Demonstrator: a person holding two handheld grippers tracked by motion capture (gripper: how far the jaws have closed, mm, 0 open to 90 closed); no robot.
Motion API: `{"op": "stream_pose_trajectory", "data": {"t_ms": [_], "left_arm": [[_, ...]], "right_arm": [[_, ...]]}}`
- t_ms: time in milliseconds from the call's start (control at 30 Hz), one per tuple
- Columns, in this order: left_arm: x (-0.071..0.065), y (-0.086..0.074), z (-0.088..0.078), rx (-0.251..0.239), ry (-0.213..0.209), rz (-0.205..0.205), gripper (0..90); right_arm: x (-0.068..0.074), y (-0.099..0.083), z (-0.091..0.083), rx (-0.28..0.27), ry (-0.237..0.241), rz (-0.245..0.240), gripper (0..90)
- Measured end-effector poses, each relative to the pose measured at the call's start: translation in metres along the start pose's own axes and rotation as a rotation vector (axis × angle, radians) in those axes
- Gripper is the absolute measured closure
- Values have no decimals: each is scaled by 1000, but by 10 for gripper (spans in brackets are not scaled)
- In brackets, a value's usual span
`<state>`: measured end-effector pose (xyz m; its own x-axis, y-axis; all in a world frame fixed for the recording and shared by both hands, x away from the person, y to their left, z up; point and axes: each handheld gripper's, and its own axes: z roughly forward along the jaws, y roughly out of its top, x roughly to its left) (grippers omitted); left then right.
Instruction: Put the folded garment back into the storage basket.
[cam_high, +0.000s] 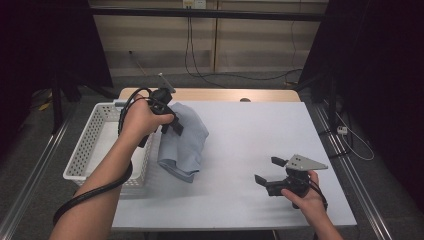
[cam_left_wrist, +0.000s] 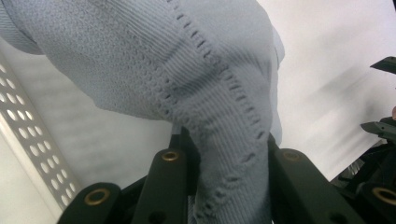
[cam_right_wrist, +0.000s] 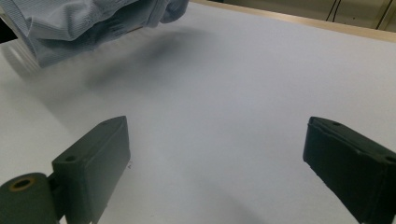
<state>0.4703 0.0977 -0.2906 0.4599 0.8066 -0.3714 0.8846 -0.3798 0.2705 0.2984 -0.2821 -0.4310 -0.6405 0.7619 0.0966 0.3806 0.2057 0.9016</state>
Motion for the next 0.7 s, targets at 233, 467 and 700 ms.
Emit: {"op": "stream_pose_trajectory", "data": {"t_ms": [233,467,700], "left_arm": [[1,1,-2,12,2,0,746],[1,4,-4,21,4,3,746],[-3,7,-14,14,5,10,746]], "right_arm": [[-1,1,0,-8,1,2,69],[-2,1,0,-5,3,4,69],[-1,1,-1,-7,3,-1,69]]}}
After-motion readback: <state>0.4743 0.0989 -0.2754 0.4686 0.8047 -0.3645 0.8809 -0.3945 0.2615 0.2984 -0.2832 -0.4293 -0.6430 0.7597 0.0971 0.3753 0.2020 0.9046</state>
